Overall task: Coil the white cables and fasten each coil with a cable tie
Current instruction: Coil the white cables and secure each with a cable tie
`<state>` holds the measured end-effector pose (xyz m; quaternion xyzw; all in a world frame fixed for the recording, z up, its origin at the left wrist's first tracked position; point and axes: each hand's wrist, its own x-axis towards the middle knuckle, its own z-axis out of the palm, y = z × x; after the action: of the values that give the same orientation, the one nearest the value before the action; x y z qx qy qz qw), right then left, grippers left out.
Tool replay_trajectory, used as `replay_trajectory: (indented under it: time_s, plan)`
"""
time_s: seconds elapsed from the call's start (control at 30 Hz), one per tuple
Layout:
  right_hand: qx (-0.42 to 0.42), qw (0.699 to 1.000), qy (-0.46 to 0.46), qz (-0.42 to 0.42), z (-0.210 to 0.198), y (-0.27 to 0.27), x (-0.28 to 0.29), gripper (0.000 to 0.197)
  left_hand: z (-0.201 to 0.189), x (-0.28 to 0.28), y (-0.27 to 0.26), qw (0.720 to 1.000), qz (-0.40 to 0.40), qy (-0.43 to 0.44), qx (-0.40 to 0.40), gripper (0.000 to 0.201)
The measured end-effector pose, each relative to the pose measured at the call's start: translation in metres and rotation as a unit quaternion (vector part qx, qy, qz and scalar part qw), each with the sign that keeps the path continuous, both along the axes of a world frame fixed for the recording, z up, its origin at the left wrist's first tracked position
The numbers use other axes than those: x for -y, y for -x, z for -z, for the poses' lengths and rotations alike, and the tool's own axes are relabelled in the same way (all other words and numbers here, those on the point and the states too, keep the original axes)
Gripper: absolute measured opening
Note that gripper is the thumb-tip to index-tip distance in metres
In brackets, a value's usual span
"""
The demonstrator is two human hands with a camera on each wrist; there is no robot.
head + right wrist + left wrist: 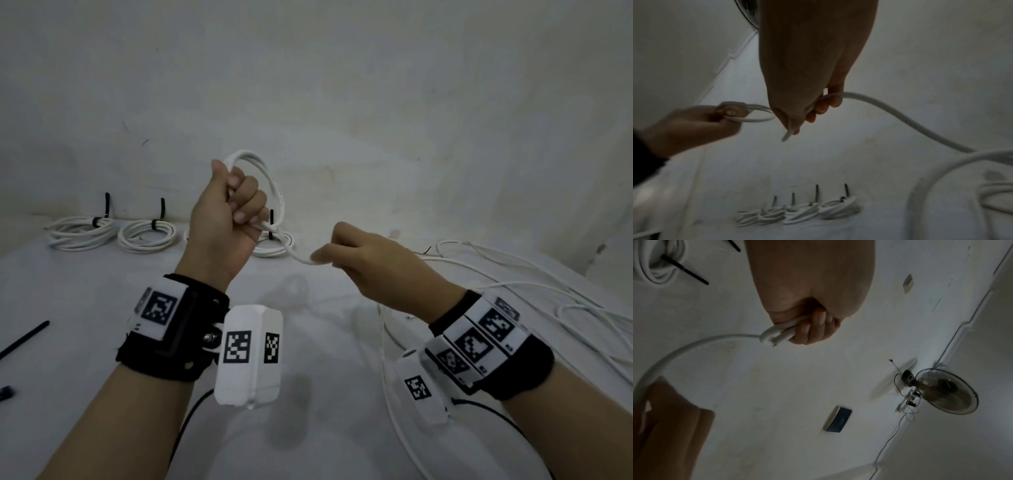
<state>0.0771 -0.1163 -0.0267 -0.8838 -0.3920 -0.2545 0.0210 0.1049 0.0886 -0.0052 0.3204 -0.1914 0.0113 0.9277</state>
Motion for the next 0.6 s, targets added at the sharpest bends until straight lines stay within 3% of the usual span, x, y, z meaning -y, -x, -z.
replay_trajectory:
  time_s: [0.17,0.3,0.47,0.6]
  plan:
    - [0.02,0.994,-0.086,-0.059,-0.019,0.015,-0.017,0.03,0.007,0.012,0.001,0.997,-0.005,-0.082,0.001,0.046]
    - [-0.023,0.984,-0.154,-0.082,-0.027,0.014,-0.018,0.016,0.013,0.027,0.005,0.985,0.002,-0.172,-0.002,0.046]
    - [-0.083,0.951,-0.287,-0.077,-0.031,0.008,-0.014,0.01,0.02,0.039,0.009,0.957,-0.004,-0.288,0.024,0.043]
    - [-0.086,0.92,-0.378,-0.064,-0.029,0.002,-0.012,0.016,0.02,0.042,0.012,0.955,0.048,-0.291,0.03,0.042]
